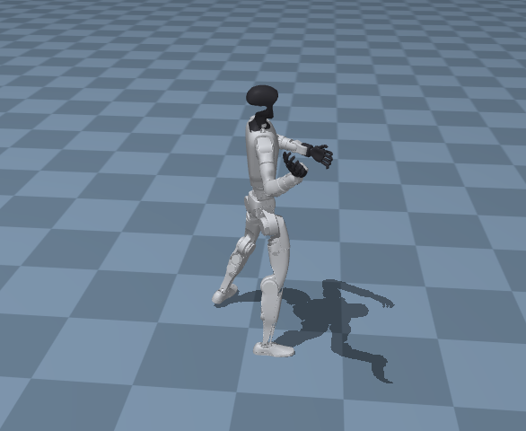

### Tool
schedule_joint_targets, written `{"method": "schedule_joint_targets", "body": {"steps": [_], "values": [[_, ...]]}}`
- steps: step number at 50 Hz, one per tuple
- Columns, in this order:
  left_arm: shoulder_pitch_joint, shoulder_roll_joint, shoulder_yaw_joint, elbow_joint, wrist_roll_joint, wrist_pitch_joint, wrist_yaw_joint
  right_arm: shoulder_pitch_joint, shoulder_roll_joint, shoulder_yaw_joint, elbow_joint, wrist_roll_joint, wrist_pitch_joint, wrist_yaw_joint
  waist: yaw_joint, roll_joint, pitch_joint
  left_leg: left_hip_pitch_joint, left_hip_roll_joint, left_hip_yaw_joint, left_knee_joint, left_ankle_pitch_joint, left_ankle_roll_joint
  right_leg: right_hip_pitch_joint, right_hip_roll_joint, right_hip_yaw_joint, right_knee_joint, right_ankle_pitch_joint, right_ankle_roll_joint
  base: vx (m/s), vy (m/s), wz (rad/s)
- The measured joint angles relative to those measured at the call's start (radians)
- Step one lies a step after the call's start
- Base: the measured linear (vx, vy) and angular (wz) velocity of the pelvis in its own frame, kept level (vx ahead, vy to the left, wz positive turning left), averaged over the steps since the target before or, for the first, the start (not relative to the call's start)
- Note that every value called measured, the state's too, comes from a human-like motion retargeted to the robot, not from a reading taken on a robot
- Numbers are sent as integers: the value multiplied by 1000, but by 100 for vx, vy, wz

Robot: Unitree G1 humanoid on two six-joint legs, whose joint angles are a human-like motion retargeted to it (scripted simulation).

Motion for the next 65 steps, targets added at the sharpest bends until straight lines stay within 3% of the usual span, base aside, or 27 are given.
{"method": "schedule_joint_targets", "body": {"steps": [3, 5, 6, 7, 8, 9, 13, 15, 17, 20, 22, 24, 27, 31, 36, 40, 50, 55, 60, 62, 65], "values": [[13, 31, -8, -4, -24, 30, -26, 11, -26, -25, -58, -16, 38, -73, 117, -61, -29, -55, -16, -126, -67, -38, -1, 35, -27, -106, 84, 57, -25, -1, 46, 287], [-7, 69, -22, -7, -16, 34, -55, 80, -102, -51, 32, -184, 217, -165, 200, -119, -35, -91, -33, -250, -105, -47, 1, 48, -40, -121, 165, 111, -53, 6, 45, 281], [-29, 57, -44, 4, -25, 65, -106, 25, -63, -12, -80, 78, 63, 156, 247, -144, -39, -108, -45, -312, -122, -44, 3, 44, -45, -100, 209, 143, -64, 9, 41, 277], [-51, 48, -63, 15, -28, 81, -125, -14, -52, 12, -130, 222, -32, 279, 292, -174, -41, -122, -58, -371, -141, -39, 3, 41, -47, -72, 249, 176, -73, 10, 38, 275], [-75, 46, -78, 23, -20, 66, -82, -22, -99, 6, -54, 133, -8, 3, 333, -213, -37, -130, -73, -425, -164, -31, -2, 40, -45, -29, 281, 212, -75, 12, 36, 276], [-106, 34, -99, 32, -6, 62, -66, -45, -138, 29, -25, 98, 12, -103, 376, -249, -32, -138, -88, -478, -187, -21, -8, 39, -36, 28, 304, 248, -72, 13, 33, 276], [-276, -84, -202, 115, 114, 45, -83, -242, -313, 207, 108, 97, 82, -39, 545, -379, 22, -174, -159, -678, -273, 30, -37, 50, 52, 340, 330, 377, -19, 11, 26, 277], [-355, -180, -244, 186, 204, 18, -99, -388, -405, 348, 279, 150, 99, 89, 633, -419, 75, -185, -190, -770, -313, 59, -53, 78, 124, 528, 315, 431, 20, 8, 18, 262], [-407, -283, -271, 280, 274, -17, -97, -623, -476, 600, 566, 290, 134, 300, 719, -433, 143, -182, -206, -852, -348, 85, -67, 124, 205, 711, 295, 479, 56, 8, 7, 237], [-411, -388, -272, 406, 284, -60, -60, -1153, -445, 1187, 1075, 403, 324, 669, 805, -415, 223, -158, -177, -972, -384, 100, -90, 214, 348, 887, 268, 543, 59, 16, -13, 209], [-370, -428, -234, 453, 227, -86, -13, -1362, -329, 1459, 1258, 308, 415, 751, 851, -403, 263, -151, -187, -1022, -396, 101, -82, 250, 385, 946, 262, 560, 59, 18, -13, 149], [-322, -437, -182, 465, 178, -108, 23, -1414, -219, 1552, 1266, 187, 434, 672, 906, -377, 296, -152, -199, -1048, -404, 100, -72, 268, 392, 966, 252, 566, 59, 11, -5, 85], [-258, -389, -80, 445, 124, -119, 17, -1393, -76, 1551, 1093, 23, 426, 606, 981, -327, 328, -163, -212, -1056, -415, 107, -70, 260, 375, 930, 246, 560, 59, 0, 4, 22], [-191, -280, 22, 431, 63, -128, 20, -1282, 95, 1572, 884, -95, 433, 716, 1059, -292, 332, -196, -229, -1034, -438, 137, -69, 205, 318, 816, 250, 540, 59, -11, 14, -23], [-154, -211, 122, 442, 51, -132, 95, -1120, 257, 1511, 704, 36, 412, 760, 1092, -258, 325, -236, -311, -984, -456, 178, -37, 138, 186, 700, 274, 485, 54, -16, 26, -35], [-150, -173, 189, 425, 60, -152, 147, -955, 291, 1458, 519, 113, 366, 792, 1063, -216, 303, -237, -324, -938, -463, 175, -39, 114, 115, 563, 301, 416, -14, -15, 11, -47], [-234, -175, 317, 468, 71, -333, 449, -574, 378, 1346, 329, 334, 223, 760, 847, -132, 225, -216, -288, -680, -467, 167, -133, 73, -86, 52, 295, 114, -170, -22, 2, -126], [-299, -153, 320, 458, 81, -348, 471, -428, 465, 1232, 315, 469, 152, 771, 742, -76, 197, -230, -220, -468, -409, 162, -185, 34, -96, -155, 168, -66, -165, -29, -17, -241], [-350, -81, 240, 426, 117, -337, 463, -327, 456, 1143, 311, 555, 112, 785, 589, -7, 206, -231, -128, -280, -307, 155, -196, -65, -65, -27, 93, -142, -108, -26, -33, -228], [-370, -43, 205, 420, 152, -312, 430, -310, 415, 1117, 334, 483, 139, 845, 495, 21, 220, -221, -86, -226, -276, 158, -167, -103, -44, 46, 93, -147, -95, -19, -40, -167], [-417, -1, 152, 414, 192, -271, 404, -298, 410, 1061, 327, 650, 61, 798, 332, 51, 252, -195, -30, -152, -255, 178, -119, -139, -6, 104, 90, -146, -78, -14, -43, -128]]}}
